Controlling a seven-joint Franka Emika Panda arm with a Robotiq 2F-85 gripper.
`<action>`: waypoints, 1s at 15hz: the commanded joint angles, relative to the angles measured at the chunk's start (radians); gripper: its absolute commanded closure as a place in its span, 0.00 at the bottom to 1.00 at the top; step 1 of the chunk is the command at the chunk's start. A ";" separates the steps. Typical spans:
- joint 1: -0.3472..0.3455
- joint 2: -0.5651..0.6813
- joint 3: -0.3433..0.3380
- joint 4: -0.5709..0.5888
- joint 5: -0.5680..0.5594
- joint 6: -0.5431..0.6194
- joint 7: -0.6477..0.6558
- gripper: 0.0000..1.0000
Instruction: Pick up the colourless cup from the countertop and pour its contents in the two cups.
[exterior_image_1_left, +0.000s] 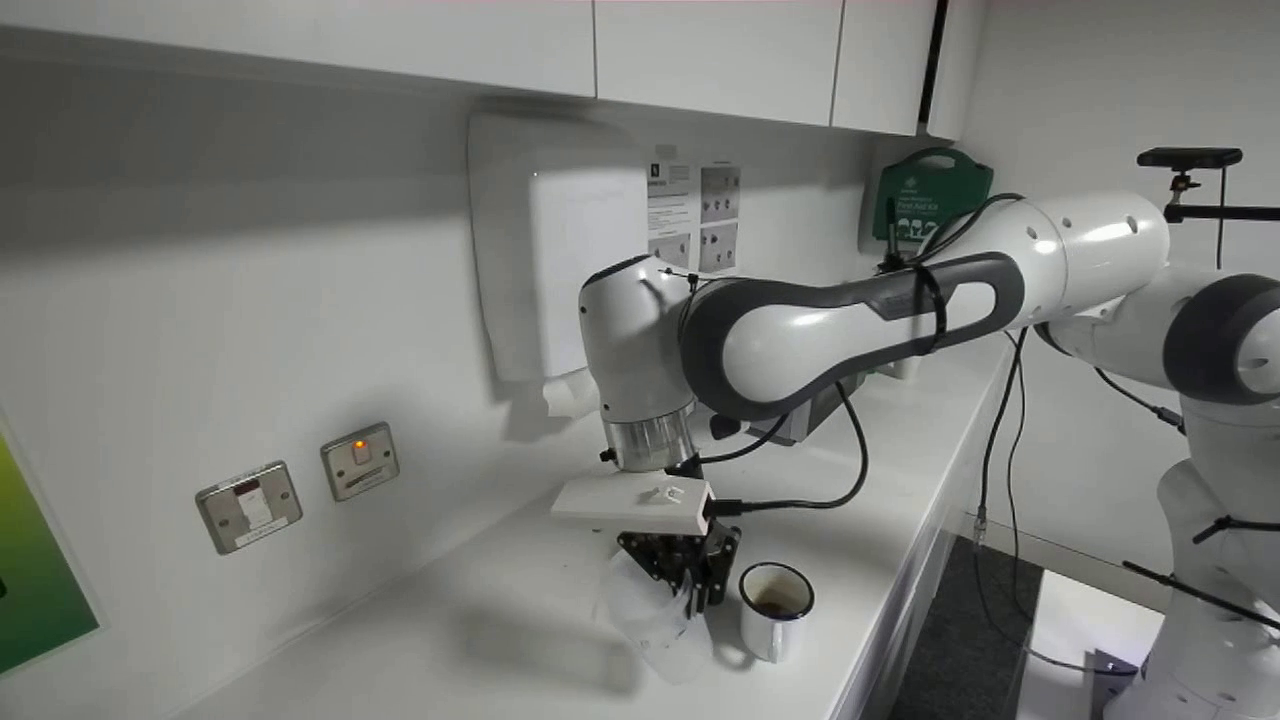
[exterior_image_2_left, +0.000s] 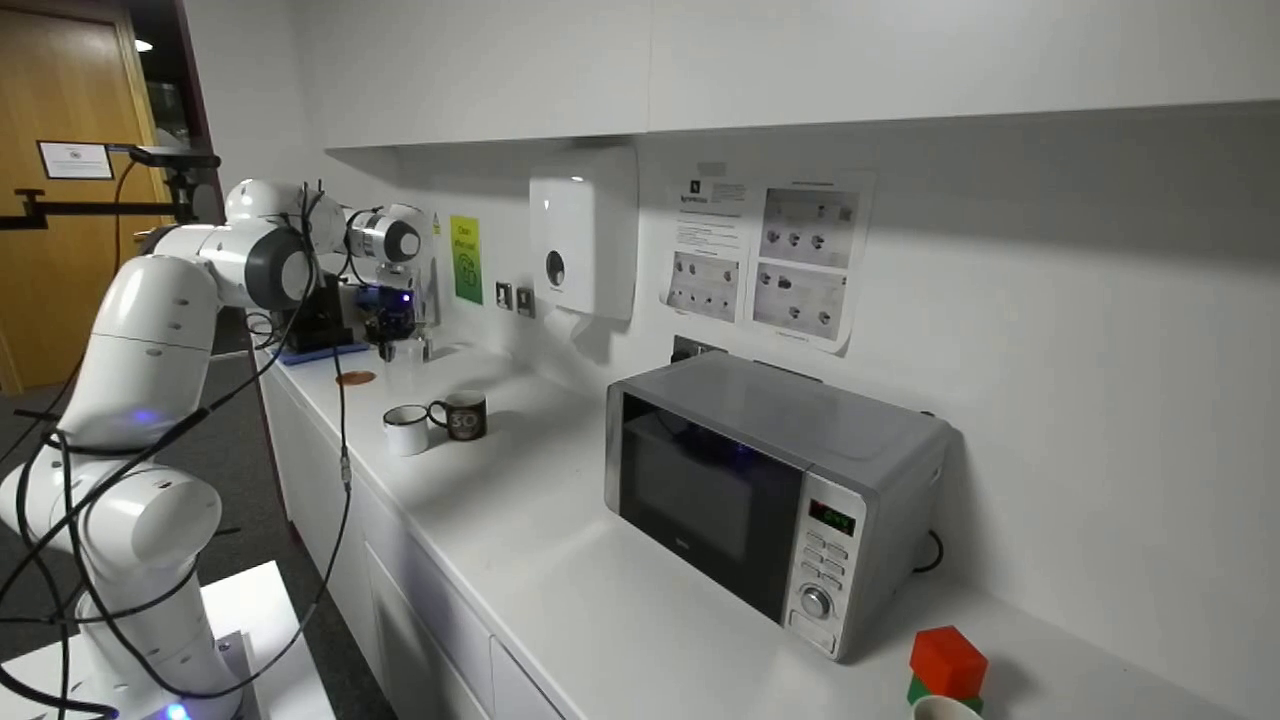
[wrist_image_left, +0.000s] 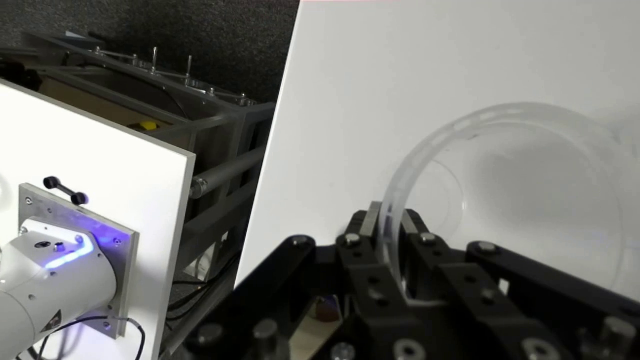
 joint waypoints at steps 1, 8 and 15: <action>-0.062 -0.122 0.011 -0.192 0.089 0.109 -0.108 0.98; -0.132 -0.192 0.030 -0.336 0.162 0.169 -0.237 0.98; -0.111 -0.194 0.054 -0.355 0.112 0.179 -0.256 0.98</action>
